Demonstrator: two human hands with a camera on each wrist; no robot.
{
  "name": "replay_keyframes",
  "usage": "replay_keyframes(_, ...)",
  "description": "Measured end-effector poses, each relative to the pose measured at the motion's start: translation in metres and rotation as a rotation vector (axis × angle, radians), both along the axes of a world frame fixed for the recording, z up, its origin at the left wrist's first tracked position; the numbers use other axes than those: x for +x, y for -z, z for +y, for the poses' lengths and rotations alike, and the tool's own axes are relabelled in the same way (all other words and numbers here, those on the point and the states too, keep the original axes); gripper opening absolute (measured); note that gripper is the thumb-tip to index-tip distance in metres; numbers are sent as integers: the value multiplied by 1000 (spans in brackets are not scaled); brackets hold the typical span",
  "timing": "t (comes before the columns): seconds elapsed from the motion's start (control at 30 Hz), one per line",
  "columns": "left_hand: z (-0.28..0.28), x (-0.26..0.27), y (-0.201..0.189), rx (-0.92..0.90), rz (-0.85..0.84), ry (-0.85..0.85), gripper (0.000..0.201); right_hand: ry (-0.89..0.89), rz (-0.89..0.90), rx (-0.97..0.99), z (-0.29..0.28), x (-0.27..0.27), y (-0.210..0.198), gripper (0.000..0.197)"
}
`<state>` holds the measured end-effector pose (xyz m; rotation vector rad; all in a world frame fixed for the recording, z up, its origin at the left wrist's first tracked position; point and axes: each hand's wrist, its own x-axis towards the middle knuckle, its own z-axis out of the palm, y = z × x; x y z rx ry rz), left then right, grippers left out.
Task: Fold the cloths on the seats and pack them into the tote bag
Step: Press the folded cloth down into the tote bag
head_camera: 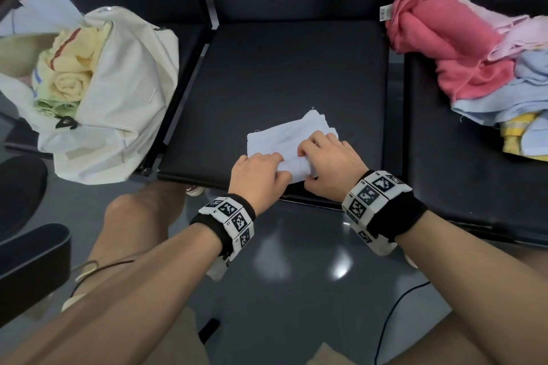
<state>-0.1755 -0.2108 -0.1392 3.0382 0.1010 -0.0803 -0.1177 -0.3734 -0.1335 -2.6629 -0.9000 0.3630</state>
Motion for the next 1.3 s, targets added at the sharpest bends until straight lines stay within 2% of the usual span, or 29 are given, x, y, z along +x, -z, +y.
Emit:
replay_keyframes(0.1, 3, -1, 2, -36, -45, 1, 28, 11, -5, -14, 1, 2, -1, 36)
replay_keyframes(0.23, 4, -12, 8, -73, -266, 72, 34, 21, 14, -39, 2, 6, -2, 37)
replay_keyframes(0.37, 5, -15, 13, -21, -181, 144, 43, 35, 26, -77, 4, 5, -2, 36)
replay_keyframes(0.43, 6, -14, 16, -16, -154, 155, 38, 50, 25, -58, 4, 4, -1, 34)
replay_keyframes(0.53, 4, -9, 15, -30, -135, 117, 26, 82, -16, 59, 2, 2, -1, 29)
replay_keyframes(0.6, 2, -6, 11, -12, -56, 73, 32, 67, -49, 114, 1, 3, -3, 28)
replay_keyframes(0.73, 0, 1, 4, -14, 50, 1, 32, -12, -43, 44, -3, 3, -6, 40)
replay_keyframes(0.87, 2, 0, 4, -48, -26, 20, 30, -6, -38, -15, -3, 3, -5, 41)
replay_keyframes(1.0, 5, -13, 11, -25, -199, 100, 53, 29, -5, -38, -1, 6, -6, 41)
replay_keyframes(1.13, 8, -13, 13, 12, -154, 123, 46, 38, 8, -47, 0, 2, -5, 38)
replay_keyframes(1.3, 6, 0, -1, 33, -8, 68, 45, 76, -179, 131, 1, -2, -3, 35)
